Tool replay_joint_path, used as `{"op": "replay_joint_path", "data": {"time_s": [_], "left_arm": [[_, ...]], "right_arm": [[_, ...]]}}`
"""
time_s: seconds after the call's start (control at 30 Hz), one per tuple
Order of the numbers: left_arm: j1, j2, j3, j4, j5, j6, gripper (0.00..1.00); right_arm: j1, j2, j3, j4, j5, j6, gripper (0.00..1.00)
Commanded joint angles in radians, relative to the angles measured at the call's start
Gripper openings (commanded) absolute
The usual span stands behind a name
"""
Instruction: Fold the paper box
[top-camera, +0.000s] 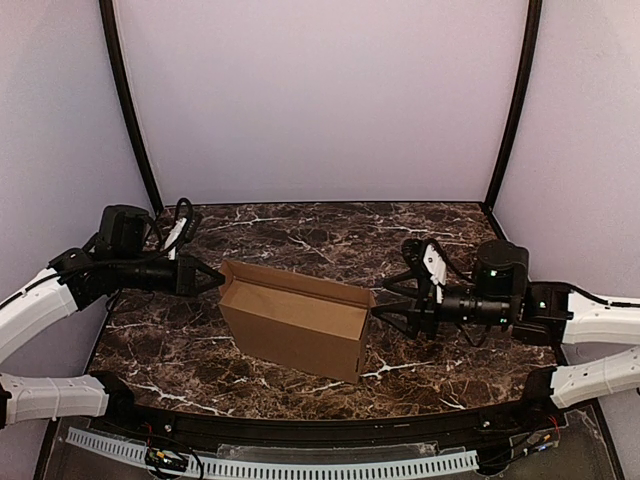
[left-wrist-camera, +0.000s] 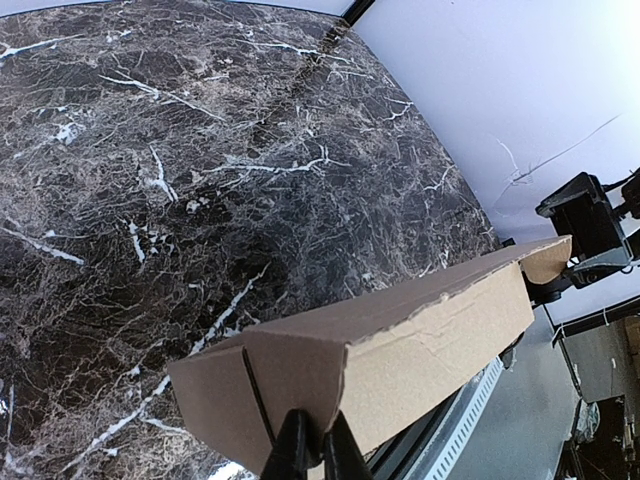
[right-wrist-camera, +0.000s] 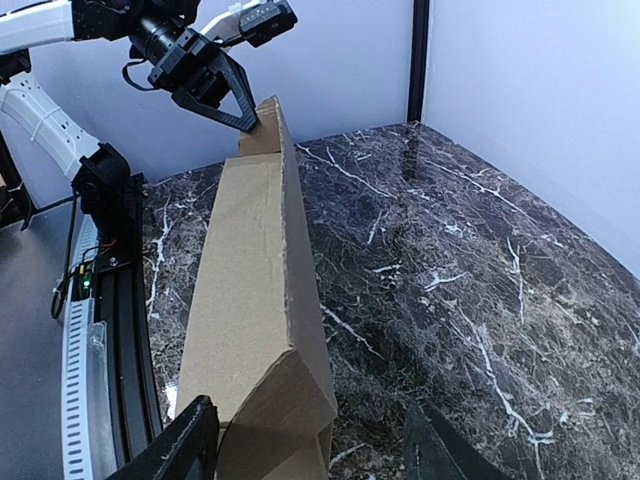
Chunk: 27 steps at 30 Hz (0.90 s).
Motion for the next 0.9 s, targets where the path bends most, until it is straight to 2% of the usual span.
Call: {"op": "replay_joint_path", "data": {"time_s": [0.0, 0.23, 0.57, 0.87], "left_arm": [[-0.006, -0.015, -0.002, -0.009, 0.003, -0.008, 0.04], [-0.006, -0.005, -0.004, 0.007, 0.003, -0.019, 0.04], [-0.006, -0.013, -0.013, 0.012, 0.003, -0.028, 0.04], [-0.008, -0.03, -0.035, 0.024, 0.011, -0.044, 0.04]], "right_arm": [[0.021, -0.03, 0.041, -0.071, 0.0, 0.073, 0.61], [0.06, -0.018, 0.074, -0.105, 0.002, 0.108, 0.48], [0.089, 0.005, 0.1, -0.18, 0.051, 0.129, 0.38], [0.095, 0.048, 0.125, -0.194, 0.055, 0.133, 0.21]]}}
